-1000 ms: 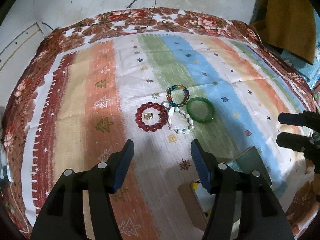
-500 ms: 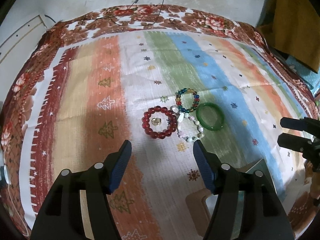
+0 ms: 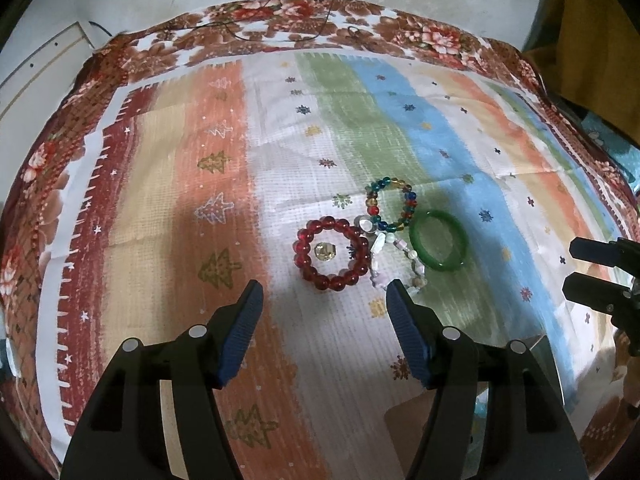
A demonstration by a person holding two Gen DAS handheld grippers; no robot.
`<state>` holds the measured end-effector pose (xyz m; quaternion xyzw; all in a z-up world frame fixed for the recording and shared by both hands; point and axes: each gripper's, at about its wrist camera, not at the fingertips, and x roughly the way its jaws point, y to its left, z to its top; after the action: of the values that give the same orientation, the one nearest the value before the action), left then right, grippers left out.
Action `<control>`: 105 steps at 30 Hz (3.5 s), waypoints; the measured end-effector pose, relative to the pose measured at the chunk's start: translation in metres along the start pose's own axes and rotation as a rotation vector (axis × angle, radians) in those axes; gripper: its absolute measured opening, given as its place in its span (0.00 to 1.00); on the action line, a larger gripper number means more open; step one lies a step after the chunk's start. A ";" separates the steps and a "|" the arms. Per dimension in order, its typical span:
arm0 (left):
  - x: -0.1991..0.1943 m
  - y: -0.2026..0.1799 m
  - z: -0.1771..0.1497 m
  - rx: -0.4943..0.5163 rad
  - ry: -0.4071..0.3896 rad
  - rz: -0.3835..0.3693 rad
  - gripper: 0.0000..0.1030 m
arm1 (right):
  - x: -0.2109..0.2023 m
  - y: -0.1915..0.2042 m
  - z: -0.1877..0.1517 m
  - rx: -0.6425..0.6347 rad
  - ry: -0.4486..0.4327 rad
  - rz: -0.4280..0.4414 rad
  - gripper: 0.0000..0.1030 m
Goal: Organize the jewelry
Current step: 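Move both open tools back toward the red bracelet and green bangle, then grasp the red bead bracelet with the left tool and lift it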
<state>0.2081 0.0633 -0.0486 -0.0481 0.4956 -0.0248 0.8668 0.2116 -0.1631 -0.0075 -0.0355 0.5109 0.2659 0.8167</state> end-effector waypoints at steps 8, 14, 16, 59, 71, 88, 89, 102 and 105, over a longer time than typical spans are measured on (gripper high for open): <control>0.018 0.005 0.002 -0.030 0.046 -0.038 0.62 | 0.014 -0.005 0.007 0.015 0.024 0.001 0.69; 0.027 0.008 0.005 -0.036 0.060 -0.025 0.62 | 0.021 -0.008 0.011 0.022 0.036 -0.006 0.69; 0.030 0.009 0.006 -0.036 0.067 -0.020 0.62 | 0.024 -0.008 0.013 0.021 0.039 -0.011 0.69; 0.081 0.017 0.023 -0.019 0.140 0.011 0.60 | 0.105 -0.029 0.035 0.061 0.176 -0.100 0.69; 0.090 0.008 0.031 0.010 0.149 0.034 0.52 | 0.112 -0.029 0.035 0.064 0.194 -0.099 0.69; 0.104 0.022 0.022 0.000 0.171 0.031 0.13 | 0.133 -0.044 0.031 0.086 0.231 -0.108 0.39; 0.103 0.024 0.022 -0.008 0.170 0.026 0.13 | 0.133 -0.044 0.031 0.087 0.230 -0.106 0.37; 0.081 0.020 0.031 -0.026 0.123 -0.016 0.13 | 0.128 -0.045 0.031 0.081 0.232 -0.093 0.13; 0.080 0.020 0.031 -0.024 0.120 -0.017 0.13 | 0.125 -0.043 0.032 0.076 0.225 -0.095 0.13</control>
<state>0.2753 0.0776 -0.1042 -0.0610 0.5466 -0.0291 0.8347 0.2998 -0.1394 -0.1083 -0.0585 0.6067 0.2016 0.7667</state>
